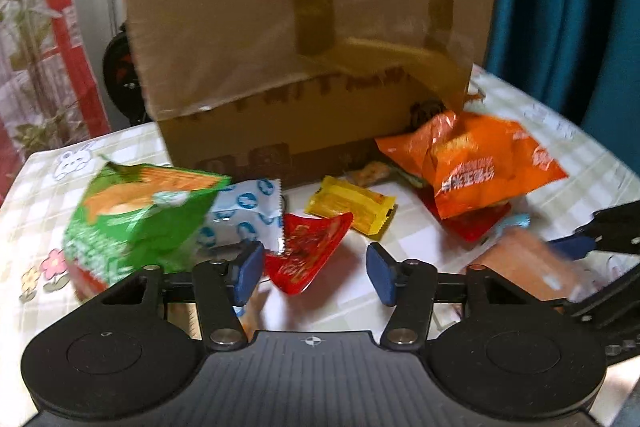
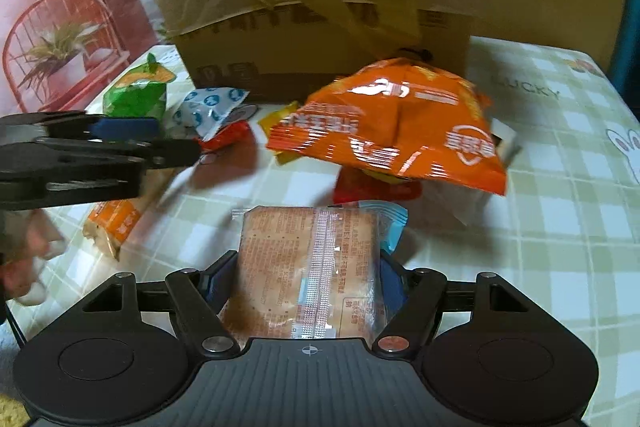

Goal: Organize snacks
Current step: 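Lift the bread packet toward the box with the right gripper while the left gripper grasps the red sachet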

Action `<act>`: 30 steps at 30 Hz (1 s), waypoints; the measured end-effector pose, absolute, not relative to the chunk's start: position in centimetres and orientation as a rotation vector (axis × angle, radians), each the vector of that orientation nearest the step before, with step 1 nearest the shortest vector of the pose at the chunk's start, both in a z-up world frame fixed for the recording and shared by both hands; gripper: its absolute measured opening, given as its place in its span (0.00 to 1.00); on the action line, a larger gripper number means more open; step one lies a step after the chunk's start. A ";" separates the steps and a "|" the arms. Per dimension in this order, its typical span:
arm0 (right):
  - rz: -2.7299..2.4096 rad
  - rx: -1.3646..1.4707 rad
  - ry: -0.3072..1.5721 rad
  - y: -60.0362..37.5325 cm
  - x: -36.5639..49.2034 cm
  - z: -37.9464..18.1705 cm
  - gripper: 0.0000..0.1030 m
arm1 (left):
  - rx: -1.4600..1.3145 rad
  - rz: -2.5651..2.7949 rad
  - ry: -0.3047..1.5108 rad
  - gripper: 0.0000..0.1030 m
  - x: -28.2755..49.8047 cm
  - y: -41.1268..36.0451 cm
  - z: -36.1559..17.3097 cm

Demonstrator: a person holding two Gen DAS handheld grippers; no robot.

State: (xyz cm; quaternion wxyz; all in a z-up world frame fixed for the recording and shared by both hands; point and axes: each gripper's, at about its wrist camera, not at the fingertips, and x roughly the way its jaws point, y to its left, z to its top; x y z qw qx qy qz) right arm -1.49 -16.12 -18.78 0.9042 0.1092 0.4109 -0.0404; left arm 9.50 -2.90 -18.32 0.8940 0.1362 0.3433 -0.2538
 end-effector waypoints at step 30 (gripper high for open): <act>0.044 0.310 0.781 -15.7 -2.1 -16.0 0.64 | -0.003 -0.494 0.579 0.02 6.4 2.8 -11.6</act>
